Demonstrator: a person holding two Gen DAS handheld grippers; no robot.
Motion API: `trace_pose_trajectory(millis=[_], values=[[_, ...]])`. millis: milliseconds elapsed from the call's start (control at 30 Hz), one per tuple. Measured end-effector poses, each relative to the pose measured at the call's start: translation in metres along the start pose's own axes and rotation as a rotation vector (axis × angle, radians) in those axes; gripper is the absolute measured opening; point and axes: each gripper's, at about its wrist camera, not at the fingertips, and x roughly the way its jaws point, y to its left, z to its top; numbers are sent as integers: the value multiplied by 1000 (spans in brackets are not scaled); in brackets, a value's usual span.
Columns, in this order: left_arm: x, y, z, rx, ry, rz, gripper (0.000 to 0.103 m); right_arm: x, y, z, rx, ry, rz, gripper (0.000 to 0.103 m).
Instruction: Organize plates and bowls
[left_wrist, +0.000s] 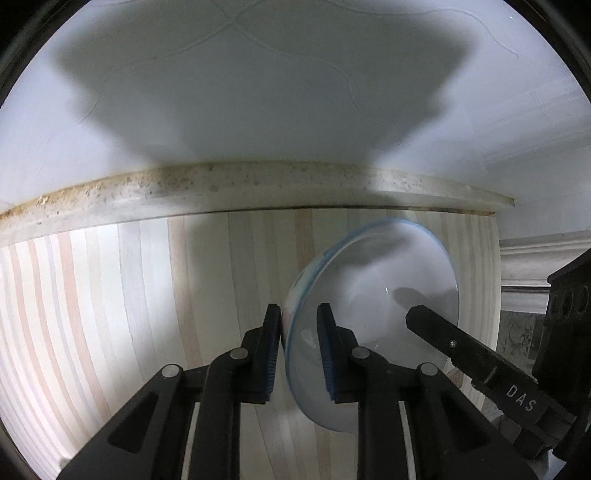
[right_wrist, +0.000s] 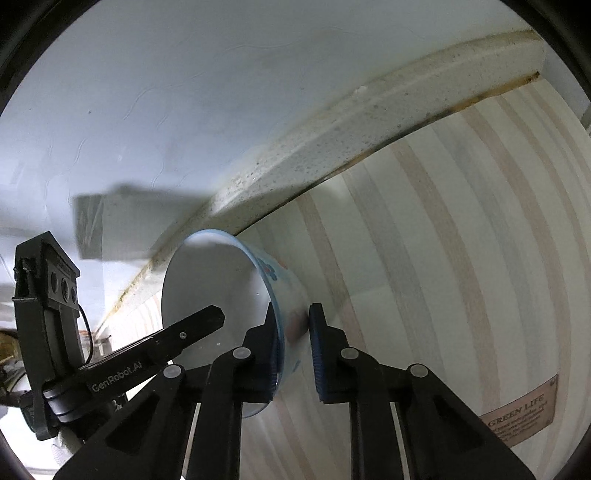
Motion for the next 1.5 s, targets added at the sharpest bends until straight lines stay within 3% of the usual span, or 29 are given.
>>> trace_pose_trajectory(millis=[300,633,1067,1500], values=[[-36,6,-17,8,-29,-30,18,-13,9,-10,-27,-10,31,17],[-94,-2,-74,63,-65,-26,18,-63,22,-53,-62,-25,75,17],[-146,2,-171,144,-89,-4,18,-113,42,-163,-100,-47,75,17],[-143,15,-245,172,-35,11,18,-135,38,-263,-97,-27,65,17]])
